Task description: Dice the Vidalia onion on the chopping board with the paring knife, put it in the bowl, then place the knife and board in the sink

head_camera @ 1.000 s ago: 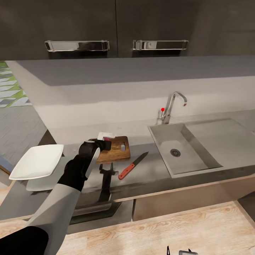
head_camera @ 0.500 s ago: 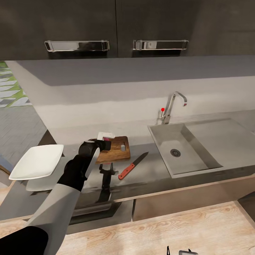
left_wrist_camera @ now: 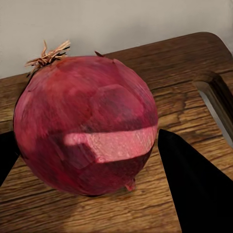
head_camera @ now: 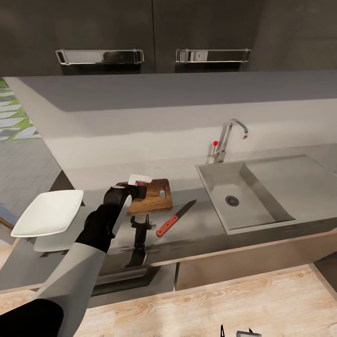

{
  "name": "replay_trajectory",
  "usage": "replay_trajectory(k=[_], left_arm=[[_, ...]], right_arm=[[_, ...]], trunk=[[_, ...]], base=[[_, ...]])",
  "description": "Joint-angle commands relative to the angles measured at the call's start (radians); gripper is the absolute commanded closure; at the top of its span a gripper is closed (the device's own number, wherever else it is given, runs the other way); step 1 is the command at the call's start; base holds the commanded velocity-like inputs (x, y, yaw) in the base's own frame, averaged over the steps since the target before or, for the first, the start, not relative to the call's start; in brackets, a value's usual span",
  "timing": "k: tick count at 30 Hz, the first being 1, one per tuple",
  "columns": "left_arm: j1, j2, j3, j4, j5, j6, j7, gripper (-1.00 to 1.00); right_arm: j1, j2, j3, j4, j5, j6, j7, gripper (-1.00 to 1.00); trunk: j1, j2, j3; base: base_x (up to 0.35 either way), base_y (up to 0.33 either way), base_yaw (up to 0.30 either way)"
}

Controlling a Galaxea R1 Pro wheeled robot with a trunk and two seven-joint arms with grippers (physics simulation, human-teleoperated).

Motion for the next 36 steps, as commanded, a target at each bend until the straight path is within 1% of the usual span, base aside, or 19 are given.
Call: replay_trajectory(k=[1, 36], left_arm=[[-0.001, 0.000, -0.002, -0.001, 0.004, 0.005, 0.006, 1.00], [-0.001, 0.000, -0.002, 0.007, 0.005, 0.005, 0.006, 1.00]], right_arm=[[-0.001, 0.000, -0.005, 0.001, 0.011, -0.002, -0.007, -1.00], [-0.001, 0.000, -0.005, 0.001, 0.011, -0.002, -0.007, -1.00]], trunk=[[0.000, -0.001, -0.002], [0.000, -0.001, -0.033]], base=[[0.000, 0.000, 0.000], [0.000, 0.000, 0.000]])
